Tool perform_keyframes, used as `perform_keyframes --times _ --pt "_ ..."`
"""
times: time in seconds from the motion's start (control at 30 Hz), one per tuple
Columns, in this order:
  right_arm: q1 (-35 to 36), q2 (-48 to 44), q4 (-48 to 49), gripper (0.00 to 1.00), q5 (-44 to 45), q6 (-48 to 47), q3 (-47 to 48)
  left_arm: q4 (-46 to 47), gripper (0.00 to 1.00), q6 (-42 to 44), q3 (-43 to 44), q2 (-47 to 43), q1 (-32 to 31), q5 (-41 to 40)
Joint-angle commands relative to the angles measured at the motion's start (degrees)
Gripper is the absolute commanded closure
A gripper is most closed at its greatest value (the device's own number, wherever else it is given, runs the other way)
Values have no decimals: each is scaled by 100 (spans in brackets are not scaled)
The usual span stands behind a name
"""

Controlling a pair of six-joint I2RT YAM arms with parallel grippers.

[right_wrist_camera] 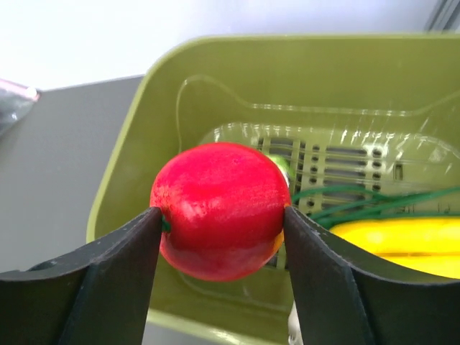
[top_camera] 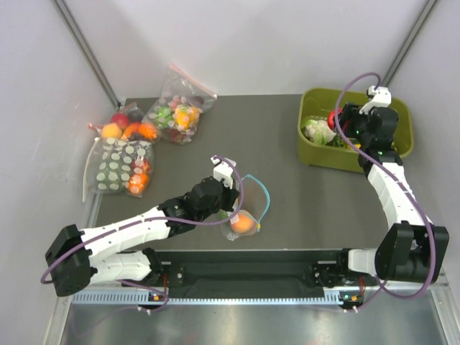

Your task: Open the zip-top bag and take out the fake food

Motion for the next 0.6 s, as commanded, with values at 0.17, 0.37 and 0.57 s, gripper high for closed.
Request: perform_keyframes --times 0.17,0.37,0.57 --pt "-59 -450 141 15 -376 -93 51 104 100 54 -4 -15 26 103" --pt "117 -1222 -105 12 -499 -163 -361 -63 100 54 -4 -156 35 85" --pt "1925 -2005 -659 14 150 -383 -766 -203 100 71 74 -226 44 68"
